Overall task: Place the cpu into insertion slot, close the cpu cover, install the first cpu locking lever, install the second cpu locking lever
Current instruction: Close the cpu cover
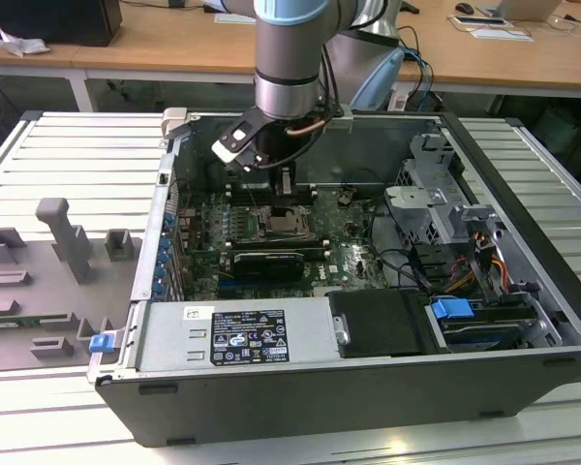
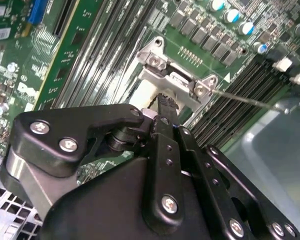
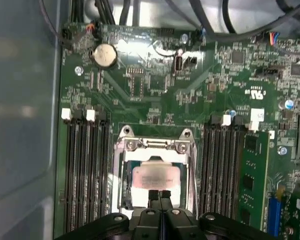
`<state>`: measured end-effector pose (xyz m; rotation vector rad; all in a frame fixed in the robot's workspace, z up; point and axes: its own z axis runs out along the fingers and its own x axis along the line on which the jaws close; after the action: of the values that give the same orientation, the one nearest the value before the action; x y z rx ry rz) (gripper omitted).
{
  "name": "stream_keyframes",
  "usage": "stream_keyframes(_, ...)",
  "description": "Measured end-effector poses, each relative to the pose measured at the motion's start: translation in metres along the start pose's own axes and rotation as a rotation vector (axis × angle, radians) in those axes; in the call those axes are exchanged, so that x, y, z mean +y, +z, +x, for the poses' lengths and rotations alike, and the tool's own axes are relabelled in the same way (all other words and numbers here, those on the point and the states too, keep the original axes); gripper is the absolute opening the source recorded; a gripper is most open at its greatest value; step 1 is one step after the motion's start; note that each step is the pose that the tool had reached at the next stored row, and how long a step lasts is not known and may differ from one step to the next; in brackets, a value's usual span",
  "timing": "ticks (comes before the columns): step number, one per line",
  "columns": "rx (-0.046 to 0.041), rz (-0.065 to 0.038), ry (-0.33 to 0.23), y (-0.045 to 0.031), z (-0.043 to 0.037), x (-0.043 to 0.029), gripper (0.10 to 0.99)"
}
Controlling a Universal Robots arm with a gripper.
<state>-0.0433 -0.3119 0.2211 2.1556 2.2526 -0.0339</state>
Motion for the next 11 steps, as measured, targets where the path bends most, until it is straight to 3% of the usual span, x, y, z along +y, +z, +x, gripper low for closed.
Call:
stream_keyframes(5, 0.0000, 0.000, -0.005, 0.0063, 0.0005, -0.0078, 0.106)
stream_keyframes(11, -0.0003, 0.000, -0.006, 0.0142, 0.0008, -0.0088, 0.106)
